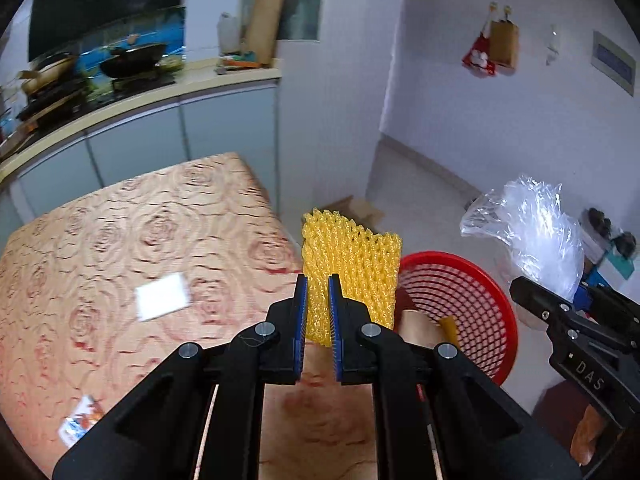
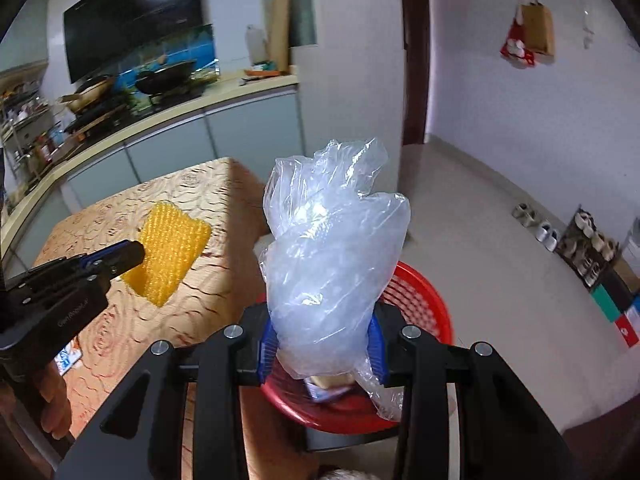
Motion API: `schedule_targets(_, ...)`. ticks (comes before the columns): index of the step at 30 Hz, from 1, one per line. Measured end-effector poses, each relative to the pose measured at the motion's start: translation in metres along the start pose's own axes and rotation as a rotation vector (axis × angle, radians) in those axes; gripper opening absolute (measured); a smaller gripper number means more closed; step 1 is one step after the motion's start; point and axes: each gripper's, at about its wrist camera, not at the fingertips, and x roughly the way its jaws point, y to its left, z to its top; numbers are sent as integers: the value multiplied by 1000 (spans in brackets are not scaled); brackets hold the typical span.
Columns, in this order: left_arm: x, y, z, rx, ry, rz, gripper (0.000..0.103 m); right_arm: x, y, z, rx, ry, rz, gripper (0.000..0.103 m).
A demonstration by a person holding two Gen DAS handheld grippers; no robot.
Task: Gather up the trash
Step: 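Carry the foam net and plastic bag over the red basket with both tools, then open both tools to drop the foam net and plastic bag into the basket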
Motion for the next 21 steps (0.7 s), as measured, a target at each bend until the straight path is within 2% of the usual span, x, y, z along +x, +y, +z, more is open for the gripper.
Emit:
schedule_targets(5, 29, -34, -5, 28, 46, -36, 11, 12, -25, -8, 17, 37, -27, 35)
schedule_targets(11, 57, -61, -14, 64, 97, -44, 11, 27, -44, -13, 38, 72, -30, 35)
schedule_targets(21, 82, -69, -21, 92, 154, -51, 11, 51, -49, -23, 38, 124, -28, 36)
